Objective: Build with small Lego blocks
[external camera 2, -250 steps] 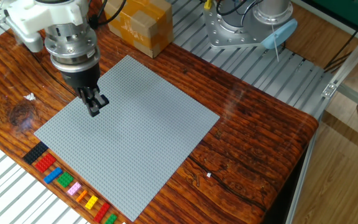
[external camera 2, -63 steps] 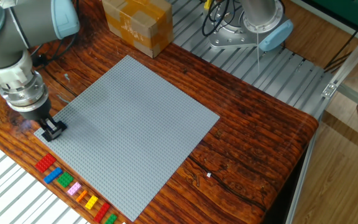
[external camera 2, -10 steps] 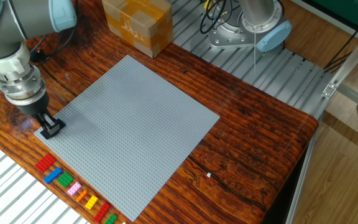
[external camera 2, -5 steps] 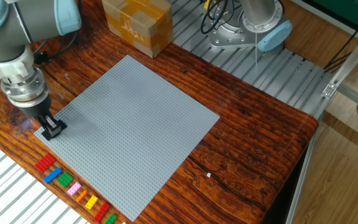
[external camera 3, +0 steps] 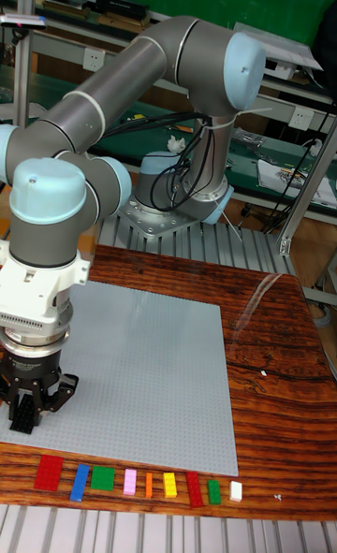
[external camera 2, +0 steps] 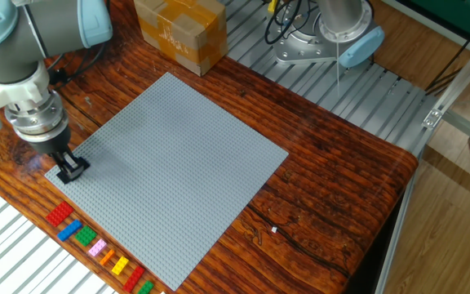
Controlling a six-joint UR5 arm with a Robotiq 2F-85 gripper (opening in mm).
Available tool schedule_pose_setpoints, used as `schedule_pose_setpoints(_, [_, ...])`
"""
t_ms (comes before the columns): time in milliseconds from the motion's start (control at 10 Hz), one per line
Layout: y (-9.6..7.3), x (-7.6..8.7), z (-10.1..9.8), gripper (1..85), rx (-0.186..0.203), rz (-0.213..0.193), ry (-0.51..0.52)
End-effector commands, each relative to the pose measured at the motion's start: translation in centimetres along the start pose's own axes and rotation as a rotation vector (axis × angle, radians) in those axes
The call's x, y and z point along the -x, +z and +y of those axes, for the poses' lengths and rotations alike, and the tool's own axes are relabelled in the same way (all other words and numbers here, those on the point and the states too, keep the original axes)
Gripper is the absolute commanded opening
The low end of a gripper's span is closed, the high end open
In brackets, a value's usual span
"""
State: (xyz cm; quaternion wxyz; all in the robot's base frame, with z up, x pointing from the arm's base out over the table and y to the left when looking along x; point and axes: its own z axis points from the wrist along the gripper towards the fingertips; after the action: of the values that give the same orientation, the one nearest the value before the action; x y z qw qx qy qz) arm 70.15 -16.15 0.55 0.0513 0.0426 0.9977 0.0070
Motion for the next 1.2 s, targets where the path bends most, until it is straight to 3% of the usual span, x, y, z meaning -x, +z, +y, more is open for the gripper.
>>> schedule_pose_setpoints(0, [-0.17, -0.27, 0.15, 5.7, 0.014, 0.0, -0.044])
schedule_pose_setpoints(500, [0.04, -0.11, 0.8, 9.3, 0.051, -0.018, -0.125])
schedule_pose_setpoints(1100, [0.17, 0.15, 0.54, 14.7, 0.059, -0.015, -0.078])
